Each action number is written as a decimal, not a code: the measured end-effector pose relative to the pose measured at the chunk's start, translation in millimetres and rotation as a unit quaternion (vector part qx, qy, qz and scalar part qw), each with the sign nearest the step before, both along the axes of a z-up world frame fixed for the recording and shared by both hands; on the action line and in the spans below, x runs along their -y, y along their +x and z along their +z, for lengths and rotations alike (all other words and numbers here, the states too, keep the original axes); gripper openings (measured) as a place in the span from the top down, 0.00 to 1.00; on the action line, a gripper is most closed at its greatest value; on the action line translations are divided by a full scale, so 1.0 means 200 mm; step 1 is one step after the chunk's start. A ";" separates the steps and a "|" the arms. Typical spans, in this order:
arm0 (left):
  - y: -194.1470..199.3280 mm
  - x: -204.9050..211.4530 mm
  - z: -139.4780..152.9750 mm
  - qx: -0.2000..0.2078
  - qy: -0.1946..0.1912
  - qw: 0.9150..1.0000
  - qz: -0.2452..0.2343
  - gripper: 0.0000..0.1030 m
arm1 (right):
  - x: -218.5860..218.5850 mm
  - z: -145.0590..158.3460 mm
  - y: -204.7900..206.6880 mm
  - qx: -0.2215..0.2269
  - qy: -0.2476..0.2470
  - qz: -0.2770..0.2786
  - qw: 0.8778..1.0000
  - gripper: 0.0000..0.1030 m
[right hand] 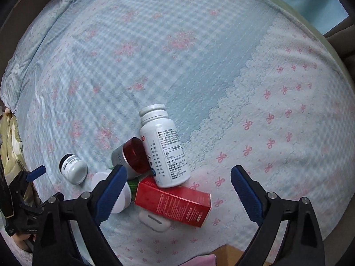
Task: Organize rigid objects
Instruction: 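Grasp black-lidded L'Oreal jar with left tool while right tool grasps white pill bottle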
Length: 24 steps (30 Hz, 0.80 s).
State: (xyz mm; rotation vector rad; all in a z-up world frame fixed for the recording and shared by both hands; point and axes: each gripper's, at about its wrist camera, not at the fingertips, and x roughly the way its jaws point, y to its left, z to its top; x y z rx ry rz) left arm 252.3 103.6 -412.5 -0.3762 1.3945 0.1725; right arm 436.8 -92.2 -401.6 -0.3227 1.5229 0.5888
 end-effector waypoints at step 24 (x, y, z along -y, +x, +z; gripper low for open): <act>0.10 0.03 -0.29 -0.032 -0.011 0.999 0.013 0.46 | -0.24 -0.31 0.10 -0.055 -0.029 0.105 0.992 0.38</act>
